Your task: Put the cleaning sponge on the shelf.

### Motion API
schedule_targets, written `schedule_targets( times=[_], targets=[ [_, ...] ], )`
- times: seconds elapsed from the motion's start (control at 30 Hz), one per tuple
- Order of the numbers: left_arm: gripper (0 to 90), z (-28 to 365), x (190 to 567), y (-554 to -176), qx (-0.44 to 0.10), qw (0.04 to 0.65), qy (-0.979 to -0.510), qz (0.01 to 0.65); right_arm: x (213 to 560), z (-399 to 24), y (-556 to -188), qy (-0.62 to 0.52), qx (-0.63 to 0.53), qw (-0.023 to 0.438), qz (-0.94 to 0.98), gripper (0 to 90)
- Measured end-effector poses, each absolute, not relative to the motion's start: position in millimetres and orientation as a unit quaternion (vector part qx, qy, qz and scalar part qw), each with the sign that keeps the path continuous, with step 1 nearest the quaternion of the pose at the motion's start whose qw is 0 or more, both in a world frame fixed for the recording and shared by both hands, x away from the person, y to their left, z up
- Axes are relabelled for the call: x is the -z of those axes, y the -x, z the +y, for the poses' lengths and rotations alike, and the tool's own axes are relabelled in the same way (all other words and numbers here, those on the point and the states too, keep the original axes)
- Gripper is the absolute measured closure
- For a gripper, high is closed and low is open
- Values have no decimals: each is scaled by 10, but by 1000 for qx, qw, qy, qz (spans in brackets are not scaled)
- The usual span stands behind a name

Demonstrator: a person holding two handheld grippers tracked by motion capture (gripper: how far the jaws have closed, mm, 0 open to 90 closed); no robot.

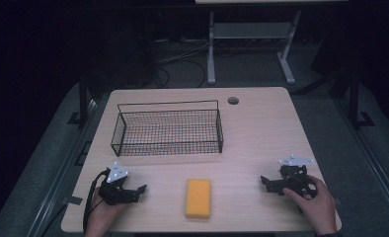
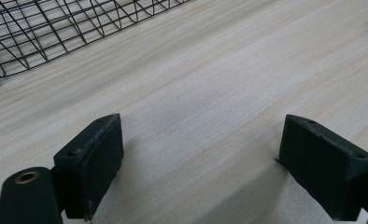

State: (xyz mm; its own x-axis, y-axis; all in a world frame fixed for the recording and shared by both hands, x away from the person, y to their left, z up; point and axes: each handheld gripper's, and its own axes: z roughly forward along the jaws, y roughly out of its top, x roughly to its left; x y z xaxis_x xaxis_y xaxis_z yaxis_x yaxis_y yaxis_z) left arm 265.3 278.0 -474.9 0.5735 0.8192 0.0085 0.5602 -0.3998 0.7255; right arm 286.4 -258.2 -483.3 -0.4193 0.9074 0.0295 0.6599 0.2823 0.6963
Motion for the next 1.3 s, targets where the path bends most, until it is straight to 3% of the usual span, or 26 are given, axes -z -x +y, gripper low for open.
schedule_targets(
  times=[0.7,1.3],
  targets=[
    [150,2715,4696,-2648,-174,337,-822,425,4835,-2581,-2871,-504,-323,192,778,0],
    [368,2513,4524,-2610,-135,350,-837,398,4834,-2570,-2873,-507,-323,193,775,0]
  ],
)
